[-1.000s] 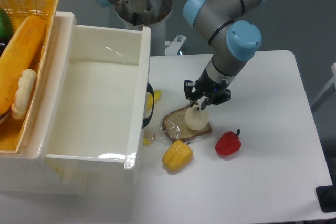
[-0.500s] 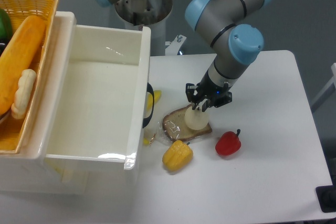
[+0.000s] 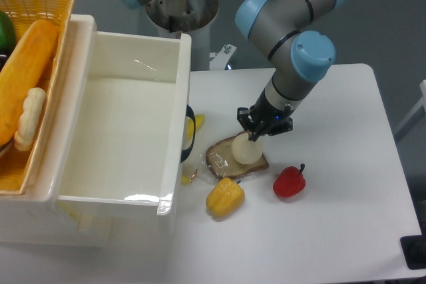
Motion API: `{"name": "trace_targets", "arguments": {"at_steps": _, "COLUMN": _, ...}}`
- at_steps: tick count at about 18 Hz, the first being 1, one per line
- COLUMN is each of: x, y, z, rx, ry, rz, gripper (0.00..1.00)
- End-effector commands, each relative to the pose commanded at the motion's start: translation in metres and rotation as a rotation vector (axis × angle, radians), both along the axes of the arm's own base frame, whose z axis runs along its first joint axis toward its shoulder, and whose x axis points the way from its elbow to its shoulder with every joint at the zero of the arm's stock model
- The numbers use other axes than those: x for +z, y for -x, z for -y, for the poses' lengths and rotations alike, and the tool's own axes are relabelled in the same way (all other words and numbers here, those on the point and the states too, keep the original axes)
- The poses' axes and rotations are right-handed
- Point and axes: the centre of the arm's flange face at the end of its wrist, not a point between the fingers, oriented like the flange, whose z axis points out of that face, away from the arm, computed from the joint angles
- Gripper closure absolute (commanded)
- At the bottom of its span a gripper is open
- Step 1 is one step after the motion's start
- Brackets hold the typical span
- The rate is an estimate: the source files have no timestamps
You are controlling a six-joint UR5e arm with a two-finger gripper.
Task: Pick up the pear
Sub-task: 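Lift the held pear off the bread and raise it upward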
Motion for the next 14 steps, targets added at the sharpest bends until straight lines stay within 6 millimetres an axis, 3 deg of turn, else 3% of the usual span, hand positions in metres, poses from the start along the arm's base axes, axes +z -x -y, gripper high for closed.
{"name": "trace_targets", "arguments": {"at_steps": 4, "x": 0.044, "y": 0.027, "z": -0.002, "rx": -0.004, "ry": -0.013, "rz": -0.094, "gripper": 1.00}}
{"name": "trace_targets", "arguments": {"at_steps": 9, "x": 0.077, "y": 0.042, "z": 0.002, "rx": -0.158, "ry": -0.001, "rz": -0.201, "gripper": 1.00}}
{"name": "trace_targets", "arguments": {"at_steps": 12, "x": 0.106, "y": 0.048, "z": 0.011, "rx": -0.181, "ry": 0.051, "rz": -0.174, "gripper": 1.00}}
{"name": "trace_targets", "arguments": {"at_steps": 14, "x": 0.115, "y": 0.050, "z": 0.013, "rx": -0.221, "ry": 0.072, "rz": -0.159, "gripper": 1.00}}
